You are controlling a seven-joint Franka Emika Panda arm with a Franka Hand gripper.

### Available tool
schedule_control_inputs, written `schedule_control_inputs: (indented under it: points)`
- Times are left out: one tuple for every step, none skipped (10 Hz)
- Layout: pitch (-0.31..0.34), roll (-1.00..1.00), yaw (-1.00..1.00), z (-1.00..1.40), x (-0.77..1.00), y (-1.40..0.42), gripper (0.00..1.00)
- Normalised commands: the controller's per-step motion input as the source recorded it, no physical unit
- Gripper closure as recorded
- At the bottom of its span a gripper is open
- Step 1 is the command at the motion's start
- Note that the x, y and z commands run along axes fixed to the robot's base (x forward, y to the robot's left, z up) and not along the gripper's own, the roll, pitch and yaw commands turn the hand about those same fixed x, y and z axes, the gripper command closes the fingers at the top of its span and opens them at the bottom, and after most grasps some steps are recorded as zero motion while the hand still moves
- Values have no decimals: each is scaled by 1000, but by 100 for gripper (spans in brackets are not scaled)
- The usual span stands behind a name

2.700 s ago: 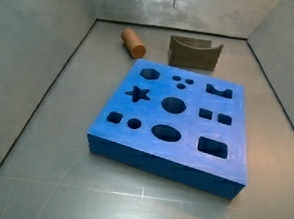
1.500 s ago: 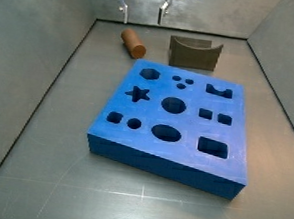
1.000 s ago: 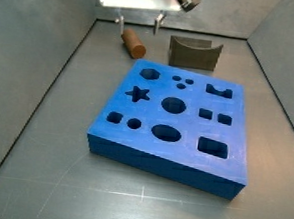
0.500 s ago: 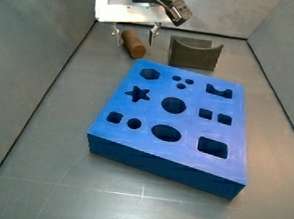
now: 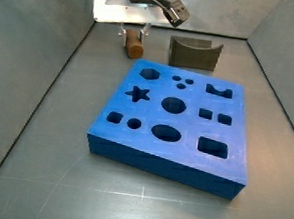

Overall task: Pick up the round object. Move up. Place the round object on the fixture. Regrasp the round object. Move to above the board. Insert the round object.
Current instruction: Pick up the round object.

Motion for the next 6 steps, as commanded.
schedule_control_inputs:
  points:
    - [0,0,0,0,0,0,100]
    - [0,0,0,0,0,0,100]
    - [0,0,0,0,0,0,100]
    - [0,0,0,0,0,0,100]
    - [0,0,0,0,0,0,100]
    - [0,0,0,0,0,0,100]
